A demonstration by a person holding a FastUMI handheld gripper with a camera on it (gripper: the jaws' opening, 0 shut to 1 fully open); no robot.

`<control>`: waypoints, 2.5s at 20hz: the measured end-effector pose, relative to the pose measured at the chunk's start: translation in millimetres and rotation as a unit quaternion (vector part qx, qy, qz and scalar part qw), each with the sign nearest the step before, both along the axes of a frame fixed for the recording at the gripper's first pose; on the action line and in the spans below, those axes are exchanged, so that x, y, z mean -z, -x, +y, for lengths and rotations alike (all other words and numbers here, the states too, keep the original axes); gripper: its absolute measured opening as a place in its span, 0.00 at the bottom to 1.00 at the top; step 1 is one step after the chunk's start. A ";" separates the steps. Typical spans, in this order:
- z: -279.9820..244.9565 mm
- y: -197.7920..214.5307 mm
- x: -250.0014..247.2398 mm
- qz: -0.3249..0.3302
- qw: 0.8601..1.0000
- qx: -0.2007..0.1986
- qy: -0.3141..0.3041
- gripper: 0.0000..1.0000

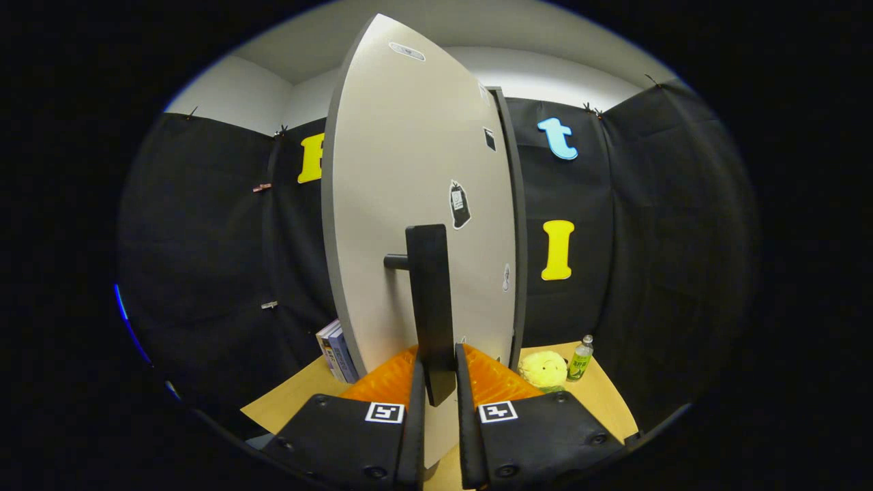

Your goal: Open the shoe cabinet door, grab the shoes and put them into the shoe cabinet, then close the shoe cabinet door.

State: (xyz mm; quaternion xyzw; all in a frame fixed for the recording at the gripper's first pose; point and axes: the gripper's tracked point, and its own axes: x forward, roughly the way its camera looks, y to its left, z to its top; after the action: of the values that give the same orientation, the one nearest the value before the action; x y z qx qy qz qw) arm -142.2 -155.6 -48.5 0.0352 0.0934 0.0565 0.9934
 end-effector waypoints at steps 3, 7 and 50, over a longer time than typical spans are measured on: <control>-18.1 6.0 -5.3 -0.008 1.000 0.021 0.016 0.25; -36.5 15.7 -5.7 -0.010 0.999 0.045 0.023 0.25; 112.8 23.9 392.9 0.353 0.935 -0.034 0.015 0.20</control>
State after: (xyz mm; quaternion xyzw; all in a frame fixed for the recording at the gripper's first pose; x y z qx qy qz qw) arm -166.1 -42.8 -441.4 0.0344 0.4401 0.0732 0.8943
